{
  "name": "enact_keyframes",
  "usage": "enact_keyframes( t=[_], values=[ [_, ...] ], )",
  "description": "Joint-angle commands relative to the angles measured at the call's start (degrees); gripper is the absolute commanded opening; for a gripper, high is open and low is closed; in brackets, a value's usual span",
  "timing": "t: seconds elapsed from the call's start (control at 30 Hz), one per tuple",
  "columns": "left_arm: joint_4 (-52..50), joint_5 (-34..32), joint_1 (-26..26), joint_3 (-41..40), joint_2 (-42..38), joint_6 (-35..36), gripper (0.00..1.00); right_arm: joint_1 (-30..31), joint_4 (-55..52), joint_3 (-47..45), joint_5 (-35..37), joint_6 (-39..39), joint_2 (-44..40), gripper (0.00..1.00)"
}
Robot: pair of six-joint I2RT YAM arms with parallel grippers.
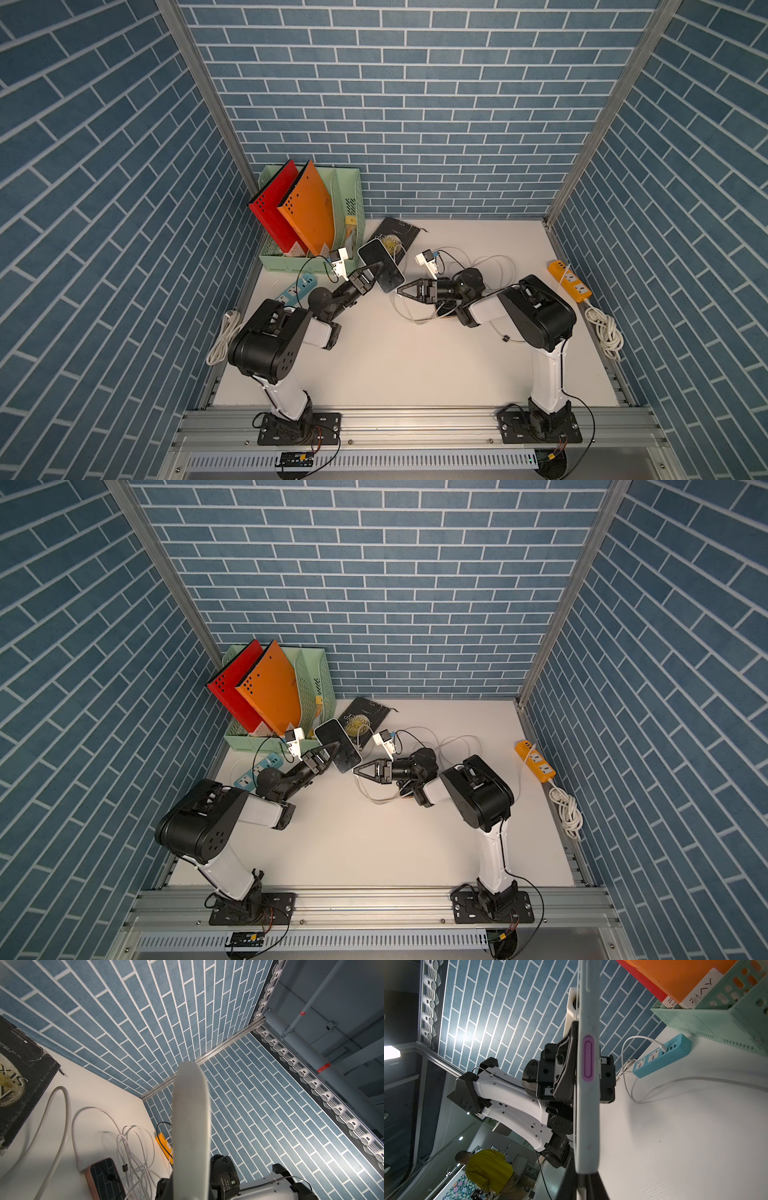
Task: Plug the charging cable into the phone
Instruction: Insert the charging cable into the phone.
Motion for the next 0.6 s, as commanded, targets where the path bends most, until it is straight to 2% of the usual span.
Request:
enact_keyframes(
  t=[0.0,0.1,0.17,0.4,0.57],
  values=[
    [11.7,11.7,-2.0,-1.5,0.7,-0.4,0.00,-2.6,17.1,2.4,8.2,-1.5,-1.0,0.21],
    [11.7,11.1,-2.1,-1.4,1.0,-0.4,0.00,-2.8,17.0,-0.4,8.6,-2.0,-1.3,0.28],
    [11.7,10.8,-2.1,-1.4,1.2,-0.4,0.00,-3.4,17.0,-2.2,9.1,-2.2,-1.3,0.37],
    [11.7,10.6,-2.1,-1.6,1.0,-0.1,0.00,-6.0,17.1,-9.0,11.5,-2.8,-3.9,0.43],
    [11.7,10.2,-2.0,-1.7,1.1,0.4,0.00,-5.4,17.3,-16.9,12.2,-4.6,-8.4,0.47]
  ],
)
